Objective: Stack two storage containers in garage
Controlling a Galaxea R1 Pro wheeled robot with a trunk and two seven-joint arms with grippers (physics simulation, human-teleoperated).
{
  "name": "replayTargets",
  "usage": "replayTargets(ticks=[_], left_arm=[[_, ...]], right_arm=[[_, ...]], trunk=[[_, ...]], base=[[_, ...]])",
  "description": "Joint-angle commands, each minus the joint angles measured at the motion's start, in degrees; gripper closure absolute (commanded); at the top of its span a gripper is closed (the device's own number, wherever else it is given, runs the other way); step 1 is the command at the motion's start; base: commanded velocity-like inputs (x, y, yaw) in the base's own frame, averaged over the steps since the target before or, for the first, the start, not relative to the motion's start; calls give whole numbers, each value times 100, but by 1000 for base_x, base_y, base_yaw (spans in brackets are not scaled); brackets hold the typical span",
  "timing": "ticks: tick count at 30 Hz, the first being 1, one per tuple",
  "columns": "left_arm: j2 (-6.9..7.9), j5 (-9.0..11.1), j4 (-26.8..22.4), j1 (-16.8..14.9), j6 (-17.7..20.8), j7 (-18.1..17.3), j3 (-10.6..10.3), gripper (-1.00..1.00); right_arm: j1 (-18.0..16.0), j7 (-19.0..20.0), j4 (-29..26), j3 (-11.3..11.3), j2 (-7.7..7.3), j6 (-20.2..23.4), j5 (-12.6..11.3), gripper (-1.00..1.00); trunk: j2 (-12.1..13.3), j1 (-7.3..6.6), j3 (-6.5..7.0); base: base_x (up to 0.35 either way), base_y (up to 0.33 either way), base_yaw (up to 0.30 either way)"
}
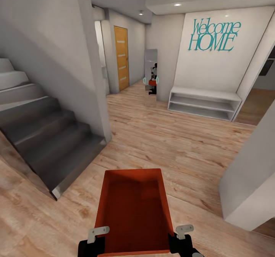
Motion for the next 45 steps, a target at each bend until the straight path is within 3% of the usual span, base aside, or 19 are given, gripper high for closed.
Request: replayTargets(ticks=[1, 27, 45], left_arm=[[-6, -3, 199, -1, 50, 61, -34, 100], [-6, -3, 207, -1, 59, 50, -56, 100], [-6, -3, 207, -1, 56, 55, -43, 100]], right_arm=[[-5, 74, -17, -44, 95, -188, 35, 100], [-5, 74, -17, -37, 95, -188, 44, 100], [-2, 74, -17, -37, 95, -188, 41, 100]], trunk=[[-12, 3, -11], [-12, 3, -11], [-12, 3, -11]], base=[[2, 0, 0], [295, 0, -1], [325, -2, -154]])
